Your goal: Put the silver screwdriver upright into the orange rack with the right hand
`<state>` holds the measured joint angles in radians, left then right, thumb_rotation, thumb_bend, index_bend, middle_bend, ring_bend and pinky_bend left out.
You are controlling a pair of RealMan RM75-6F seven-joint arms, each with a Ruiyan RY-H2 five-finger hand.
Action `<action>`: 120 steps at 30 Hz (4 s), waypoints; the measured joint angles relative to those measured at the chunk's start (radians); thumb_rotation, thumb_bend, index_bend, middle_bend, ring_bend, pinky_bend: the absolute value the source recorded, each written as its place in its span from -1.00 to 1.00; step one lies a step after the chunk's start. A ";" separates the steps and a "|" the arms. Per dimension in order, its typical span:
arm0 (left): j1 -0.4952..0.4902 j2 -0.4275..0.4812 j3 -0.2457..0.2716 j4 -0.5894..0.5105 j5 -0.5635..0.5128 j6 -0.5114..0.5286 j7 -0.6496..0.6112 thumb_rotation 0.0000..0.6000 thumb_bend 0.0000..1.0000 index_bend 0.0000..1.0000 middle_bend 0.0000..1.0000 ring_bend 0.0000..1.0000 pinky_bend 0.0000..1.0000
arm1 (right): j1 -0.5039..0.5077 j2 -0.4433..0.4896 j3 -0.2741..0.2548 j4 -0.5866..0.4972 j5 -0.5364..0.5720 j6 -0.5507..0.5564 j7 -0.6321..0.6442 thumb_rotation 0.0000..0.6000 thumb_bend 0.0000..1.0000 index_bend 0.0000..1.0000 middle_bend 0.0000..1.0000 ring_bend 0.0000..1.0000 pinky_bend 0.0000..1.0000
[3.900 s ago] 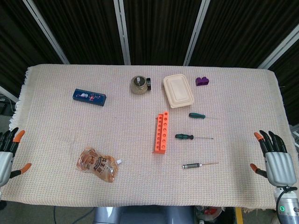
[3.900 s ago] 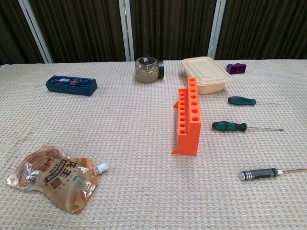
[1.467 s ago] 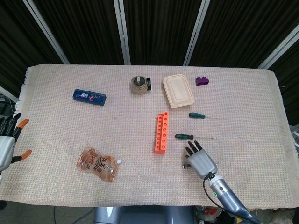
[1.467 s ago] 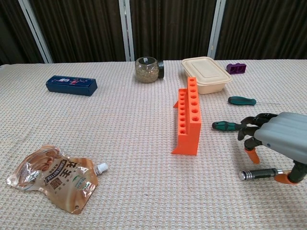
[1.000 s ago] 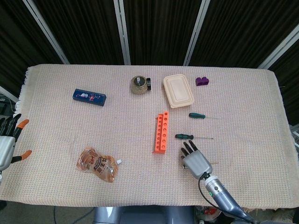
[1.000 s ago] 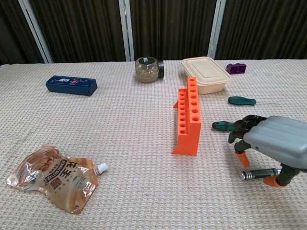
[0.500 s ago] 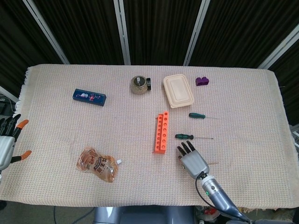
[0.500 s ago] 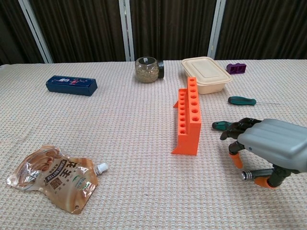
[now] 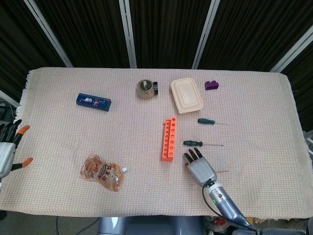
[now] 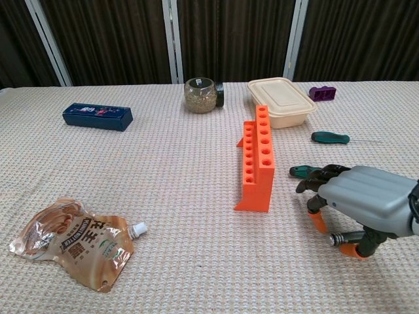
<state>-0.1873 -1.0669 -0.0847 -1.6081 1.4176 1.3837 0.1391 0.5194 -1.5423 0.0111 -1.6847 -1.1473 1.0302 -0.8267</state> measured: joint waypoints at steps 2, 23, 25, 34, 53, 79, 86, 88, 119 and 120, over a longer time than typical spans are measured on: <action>-0.001 0.000 0.000 -0.001 0.000 0.000 0.001 1.00 -0.73 -0.73 -1.00 -1.00 -1.00 | 0.002 -0.003 0.000 0.005 0.001 0.002 0.009 1.00 -0.49 0.04 -0.76 -1.00 -1.00; -0.016 -0.004 0.014 -0.021 0.014 -0.023 0.023 1.00 -0.73 -0.73 -1.00 -1.00 -1.00 | -0.001 0.161 0.083 -0.127 -0.019 0.002 0.379 1.00 -0.42 0.28 -0.62 -1.00 -1.00; -0.018 -0.006 0.019 -0.024 0.019 -0.029 0.026 1.00 -0.74 -0.73 -1.00 -1.00 -1.00 | -0.001 0.197 0.104 -0.150 -0.015 -0.015 0.459 1.00 -0.41 0.28 -0.62 -1.00 -1.00; -0.024 -0.024 0.048 -0.038 0.071 -0.032 0.048 1.00 -0.73 -0.75 -1.00 -1.00 -1.00 | 0.001 0.378 0.215 -0.232 -0.007 -0.146 0.918 1.00 -0.39 0.28 -0.62 -1.00 -1.00; -0.011 -0.047 0.064 -0.039 0.114 0.010 0.061 1.00 -0.73 -0.76 -1.00 -1.00 -1.00 | 0.013 0.583 0.390 -0.226 -0.239 -0.346 1.818 1.00 -0.35 0.29 -0.61 -1.00 -1.00; -0.020 -0.036 0.047 -0.033 0.074 -0.009 0.047 1.00 -0.73 -0.77 -1.00 -1.00 -1.00 | 0.200 0.542 0.370 -0.178 -0.121 -0.415 1.729 1.00 -0.35 0.29 -0.61 -1.00 -1.00; -0.019 -0.039 0.044 -0.023 0.065 -0.010 0.039 1.00 -0.73 -0.77 -1.00 -1.00 -1.00 | 0.235 0.533 0.364 -0.176 -0.046 -0.435 1.654 1.00 -0.35 0.29 -0.61 -1.00 -1.00; -0.019 -0.040 0.045 -0.021 0.064 -0.010 0.038 1.00 -0.74 -0.77 -1.00 -1.00 -1.00 | 0.241 0.531 0.363 -0.176 -0.035 -0.438 1.640 1.00 -0.35 0.29 -0.61 -1.00 -1.00; -0.016 -0.028 0.042 -0.042 0.056 -0.004 0.045 1.00 -0.73 -0.78 -1.00 -1.00 -1.00 | 0.256 0.593 0.392 -0.204 0.035 -0.480 1.574 1.00 -0.35 0.29 -0.61 -1.00 -1.00; -0.015 -0.027 0.042 -0.043 0.057 -0.003 0.046 1.00 -0.73 -0.78 -1.00 -1.00 -1.00 | 0.255 0.595 0.393 -0.205 0.034 -0.481 1.575 1.00 -0.35 0.29 -0.61 -1.00 -1.00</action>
<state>-0.2026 -1.0943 -0.0428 -1.6511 1.4743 1.3809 0.1852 0.7747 -0.9469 0.4036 -1.8893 -1.1131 0.5492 0.7483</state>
